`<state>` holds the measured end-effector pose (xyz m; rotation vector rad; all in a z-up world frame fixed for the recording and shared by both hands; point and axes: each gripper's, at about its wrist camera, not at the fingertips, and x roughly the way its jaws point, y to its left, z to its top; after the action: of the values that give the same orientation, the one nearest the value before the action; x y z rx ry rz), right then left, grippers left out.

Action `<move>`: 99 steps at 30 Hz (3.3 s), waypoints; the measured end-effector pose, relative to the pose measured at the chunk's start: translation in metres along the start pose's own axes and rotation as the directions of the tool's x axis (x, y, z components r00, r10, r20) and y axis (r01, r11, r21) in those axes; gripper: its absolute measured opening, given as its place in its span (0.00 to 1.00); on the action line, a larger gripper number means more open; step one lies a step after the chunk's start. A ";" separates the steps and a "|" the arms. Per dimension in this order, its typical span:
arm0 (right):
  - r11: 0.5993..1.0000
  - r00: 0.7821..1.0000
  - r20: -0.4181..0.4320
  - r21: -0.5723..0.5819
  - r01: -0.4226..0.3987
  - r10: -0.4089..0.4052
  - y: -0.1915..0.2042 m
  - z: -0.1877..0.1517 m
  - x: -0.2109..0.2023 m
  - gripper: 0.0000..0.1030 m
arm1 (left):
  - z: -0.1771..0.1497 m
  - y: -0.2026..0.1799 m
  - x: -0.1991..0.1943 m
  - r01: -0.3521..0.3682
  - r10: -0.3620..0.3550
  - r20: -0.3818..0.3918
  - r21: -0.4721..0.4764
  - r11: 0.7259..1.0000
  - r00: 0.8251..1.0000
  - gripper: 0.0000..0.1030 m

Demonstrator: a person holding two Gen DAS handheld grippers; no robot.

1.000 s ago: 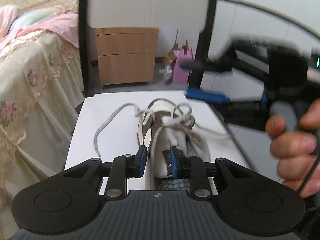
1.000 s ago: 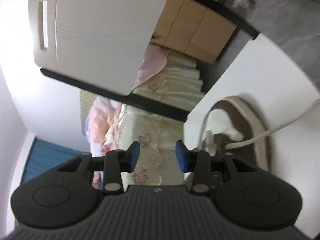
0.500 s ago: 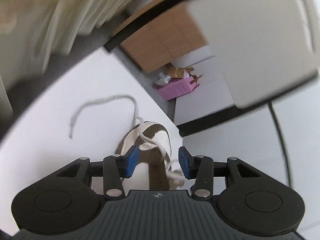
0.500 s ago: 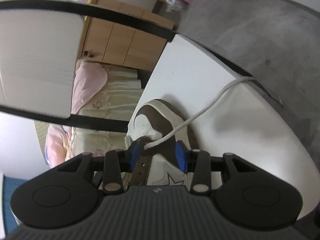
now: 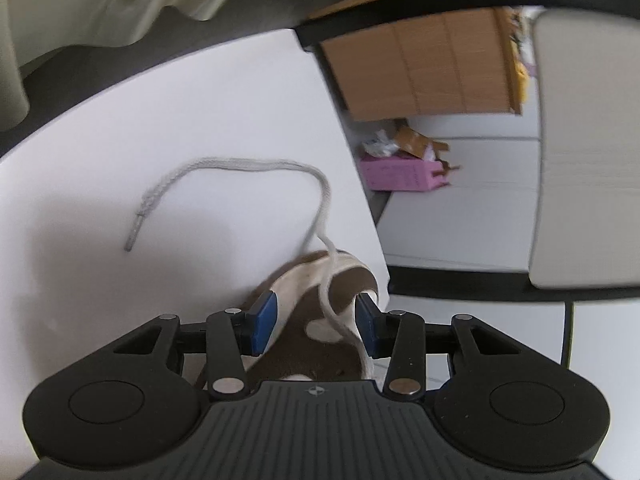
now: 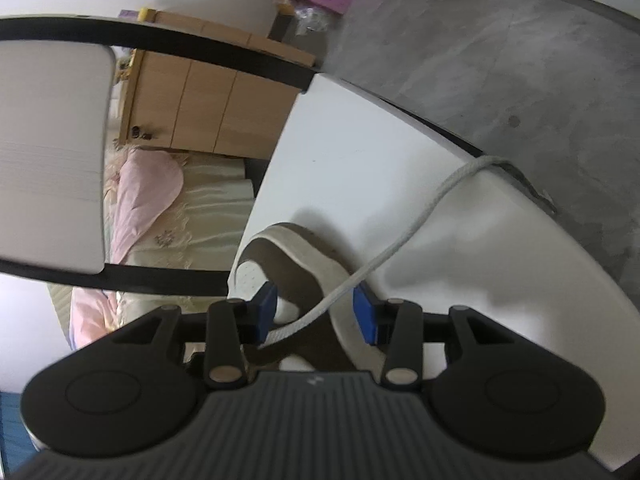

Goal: Lace up shoes with both hands

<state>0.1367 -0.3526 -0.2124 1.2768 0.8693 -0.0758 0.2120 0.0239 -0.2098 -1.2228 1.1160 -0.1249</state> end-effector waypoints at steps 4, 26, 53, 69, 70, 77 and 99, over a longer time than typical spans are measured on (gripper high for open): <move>1.000 0.999 0.034 -0.001 0.015 -0.015 -0.002 0.002 0.003 0.42 | 0.002 -0.001 0.000 0.007 -0.006 0.013 -0.038 0.999 1.000 0.33; 0.995 0.969 0.247 -0.096 0.030 -0.005 0.002 -0.004 -0.037 0.02 | 0.014 -0.004 -0.077 0.038 -0.045 0.195 0.038 0.999 0.980 0.02; 0.900 0.980 0.187 -0.436 0.015 0.074 0.039 -0.041 -0.071 0.40 | -0.014 -0.041 -0.132 -0.079 -0.080 0.350 0.417 0.906 0.933 0.02; 0.690 0.998 0.050 -0.722 0.061 -0.035 0.046 -0.100 -0.054 0.51 | -0.013 -0.040 -0.094 0.081 -0.201 0.238 0.435 0.897 0.950 0.03; 0.677 0.998 0.051 -0.732 0.071 -0.049 0.049 -0.098 -0.051 0.50 | -0.008 -0.043 -0.088 0.084 -0.201 0.224 0.442 0.893 0.954 0.03; 0.620 0.996 0.028 -0.780 0.078 -0.091 0.052 -0.085 -0.032 0.38 | 0.011 -0.067 -0.060 0.020 -0.137 0.183 0.525 0.851 0.974 0.02; 0.430 0.984 0.120 -0.887 0.166 -0.133 0.052 -0.113 -0.054 0.17 | -0.063 -0.032 -0.116 0.020 -0.175 0.205 0.595 0.803 0.963 0.03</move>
<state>0.0666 -0.2604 -0.1413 0.1558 0.8036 0.2172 0.1226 0.0395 -0.1082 -0.7034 0.7058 -0.3611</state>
